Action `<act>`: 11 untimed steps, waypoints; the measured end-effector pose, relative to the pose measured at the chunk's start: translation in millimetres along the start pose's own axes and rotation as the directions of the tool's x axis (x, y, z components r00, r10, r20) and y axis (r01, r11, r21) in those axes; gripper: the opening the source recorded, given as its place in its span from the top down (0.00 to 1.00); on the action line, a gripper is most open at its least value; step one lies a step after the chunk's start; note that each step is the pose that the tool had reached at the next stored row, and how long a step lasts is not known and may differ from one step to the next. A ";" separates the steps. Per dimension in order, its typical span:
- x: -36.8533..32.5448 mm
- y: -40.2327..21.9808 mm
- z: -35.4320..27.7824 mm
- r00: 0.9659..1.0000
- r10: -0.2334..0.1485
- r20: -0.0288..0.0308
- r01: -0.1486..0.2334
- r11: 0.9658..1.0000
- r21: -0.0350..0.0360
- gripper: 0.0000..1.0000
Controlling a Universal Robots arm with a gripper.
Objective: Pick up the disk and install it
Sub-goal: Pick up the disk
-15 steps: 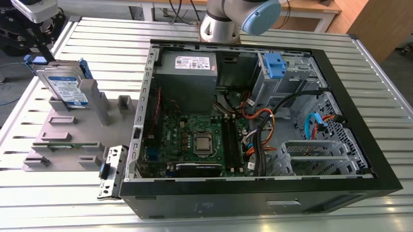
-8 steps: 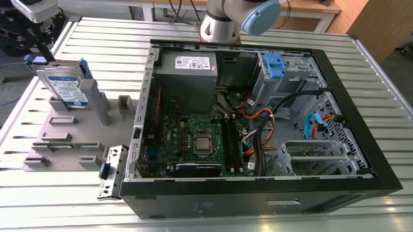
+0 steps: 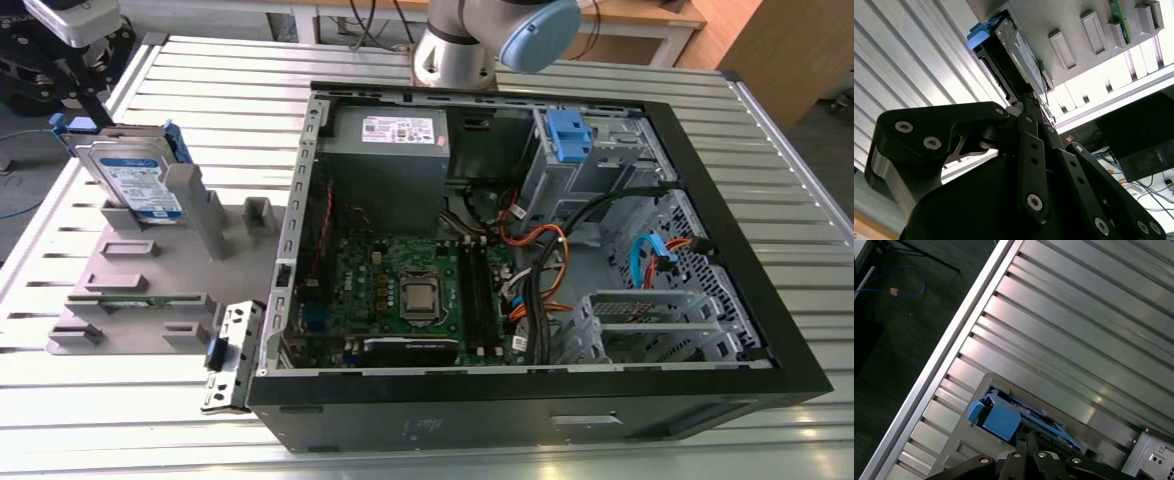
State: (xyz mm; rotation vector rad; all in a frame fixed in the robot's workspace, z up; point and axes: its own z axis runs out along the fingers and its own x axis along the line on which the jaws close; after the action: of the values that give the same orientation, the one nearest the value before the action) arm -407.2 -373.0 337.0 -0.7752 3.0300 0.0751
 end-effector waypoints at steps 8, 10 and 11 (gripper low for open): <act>0.0 0.0 0.0 1.000 -0.020 -0.001 0.020 1.000 -0.001 0.89; 0.0 0.0 0.0 1.000 -0.020 -0.001 0.020 1.000 -0.001 0.89; 0.0 0.0 0.0 1.000 -0.020 -0.001 0.020 1.000 0.000 0.89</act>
State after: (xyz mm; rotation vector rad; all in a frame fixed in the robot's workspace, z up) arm -407.2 -373.1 337.1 -0.8059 3.0225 0.0753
